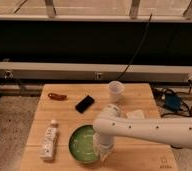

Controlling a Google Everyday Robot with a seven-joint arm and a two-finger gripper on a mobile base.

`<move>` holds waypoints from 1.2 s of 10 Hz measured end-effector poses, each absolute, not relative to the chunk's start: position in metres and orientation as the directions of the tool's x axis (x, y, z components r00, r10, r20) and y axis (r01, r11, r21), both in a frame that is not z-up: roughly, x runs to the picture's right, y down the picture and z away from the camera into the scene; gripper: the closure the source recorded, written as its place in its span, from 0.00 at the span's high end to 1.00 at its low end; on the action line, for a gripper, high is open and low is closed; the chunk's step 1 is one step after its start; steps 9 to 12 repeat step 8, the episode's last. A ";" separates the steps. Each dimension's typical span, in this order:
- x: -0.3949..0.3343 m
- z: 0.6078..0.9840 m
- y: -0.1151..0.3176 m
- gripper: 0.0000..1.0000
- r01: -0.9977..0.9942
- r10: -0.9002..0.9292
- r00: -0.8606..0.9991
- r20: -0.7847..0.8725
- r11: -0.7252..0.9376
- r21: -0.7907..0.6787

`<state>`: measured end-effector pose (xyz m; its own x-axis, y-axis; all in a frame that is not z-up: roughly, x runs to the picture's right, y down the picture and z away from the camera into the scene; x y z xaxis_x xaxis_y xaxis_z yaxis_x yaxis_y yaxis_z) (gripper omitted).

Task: Drag the ceramic bowl in a circle

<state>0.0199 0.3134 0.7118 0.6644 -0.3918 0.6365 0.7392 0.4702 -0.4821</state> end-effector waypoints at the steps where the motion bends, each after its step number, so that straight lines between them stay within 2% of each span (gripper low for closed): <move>1: 0.019 0.720 0.305 0.01 0.744 -0.401 0.659 0.636 0.468 -0.477; 5: 0.041 0.740 0.278 0.01 0.712 -0.397 0.697 0.597 0.481 -0.511; 12: 0.050 0.741 0.274 0.01 0.696 -0.383 0.711 0.589 0.497 -0.518</move>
